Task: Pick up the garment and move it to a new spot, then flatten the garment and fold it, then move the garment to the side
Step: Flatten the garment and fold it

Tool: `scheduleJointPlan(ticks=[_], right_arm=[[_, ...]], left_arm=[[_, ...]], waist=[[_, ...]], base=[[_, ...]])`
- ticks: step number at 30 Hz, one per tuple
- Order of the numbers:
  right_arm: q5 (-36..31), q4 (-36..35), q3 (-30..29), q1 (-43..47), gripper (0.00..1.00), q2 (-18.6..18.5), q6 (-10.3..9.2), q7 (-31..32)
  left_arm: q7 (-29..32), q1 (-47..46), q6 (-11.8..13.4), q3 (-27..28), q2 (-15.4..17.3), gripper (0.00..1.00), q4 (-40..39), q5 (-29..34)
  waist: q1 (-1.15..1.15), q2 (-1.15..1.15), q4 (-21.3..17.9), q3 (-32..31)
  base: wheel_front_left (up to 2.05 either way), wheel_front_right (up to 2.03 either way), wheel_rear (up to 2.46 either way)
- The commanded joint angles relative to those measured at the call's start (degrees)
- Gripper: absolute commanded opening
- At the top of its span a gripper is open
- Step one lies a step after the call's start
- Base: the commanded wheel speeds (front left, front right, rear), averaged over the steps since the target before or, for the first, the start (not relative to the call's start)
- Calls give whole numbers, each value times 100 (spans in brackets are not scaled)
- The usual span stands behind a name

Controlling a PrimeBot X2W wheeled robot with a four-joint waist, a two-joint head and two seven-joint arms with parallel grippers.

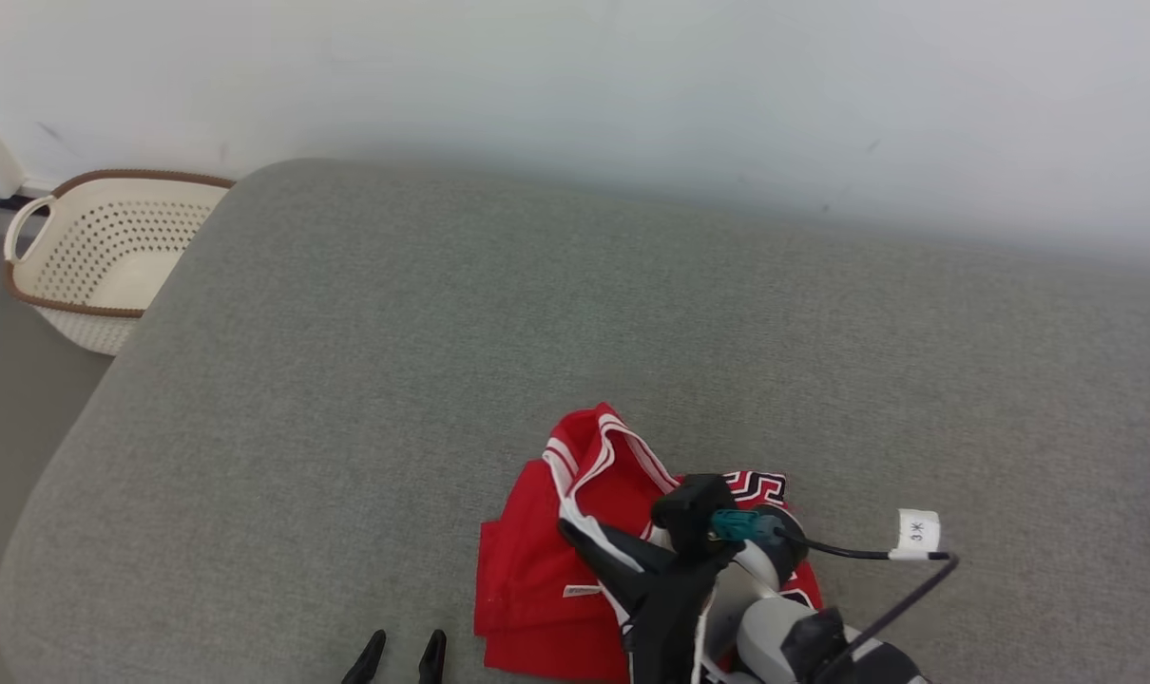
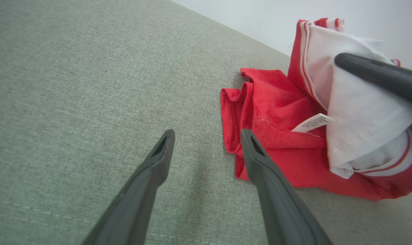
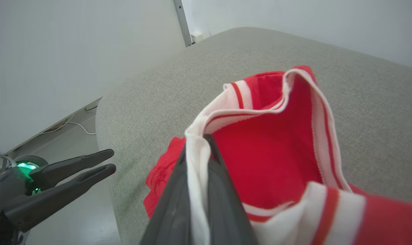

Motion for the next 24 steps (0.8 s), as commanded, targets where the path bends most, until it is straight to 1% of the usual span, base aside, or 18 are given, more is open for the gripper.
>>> scheduleJointPlan(ticks=[1,3,4,5,6,9,12,14,16,18,19,22,24], right_arm=[[77,184,90,-138,0,169,-7,-63],[141,425,159,-221,0,292,-7,-103],[163,552,185,-266,16,350,-7,-124],[177,668,219,-323,76,414,-7,-144],[250,763,219,-366,100,489,-7,-205],[381,958,169,-529,100,605,-7,-416],[480,935,115,-628,100,635,-7,-558],[617,811,35,-723,100,608,-7,-673],[664,682,-174,-848,100,468,-7,-732],[653,571,-556,-887,100,288,-7,-767],[575,489,-845,-891,100,204,-7,-766],[310,347,-1591,-604,100,-83,-7,-764],[160,251,-1924,-364,100,-232,-7,-764]], left_arm=[[-27,-35,0,-28,1,100,16,-38],[-27,-51,0,-65,0,100,27,-70],[-27,-57,0,-75,1,100,36,-84],[-27,-62,0,-87,0,100,39,-102],[-27,-65,0,-95,0,100,45,-117],[-27,-63,0,-68,-1,100,57,-125],[-27,-51,0,-22,0,100,49,-119],[-27,-45,0,16,0,100,26,-108],[-27,-49,0,41,0,100,13,-95],[-27,-48,0,56,-1,100,-7,-86],[-27,-51,0,74,0,100,-20,-78],[-27,-69,0,84,0,100,-55,-65],[-27,-67,0,105,1,100,-66,-52]], waist=[[0,0,128,54],[0,0,170,62],[0,0,187,65],[0,0,198,66],[0,0,205,67],[0,0,184,64],[0,0,131,56],[0,0,62,43],[0,0,-11,24],[0,0,-87,0],[0,0,-127,-5],[0,0,-212,-22],[0,0,-252,-39]], base=[[0,0,0],[0,0,0],[0,0,0],[0,0,0],[0,0,0],[0,0,0],[0,0,0],[0,0,0],[0,0,0],[0,0,0],[0,0,0],[0,0,0],[0,0,0]])
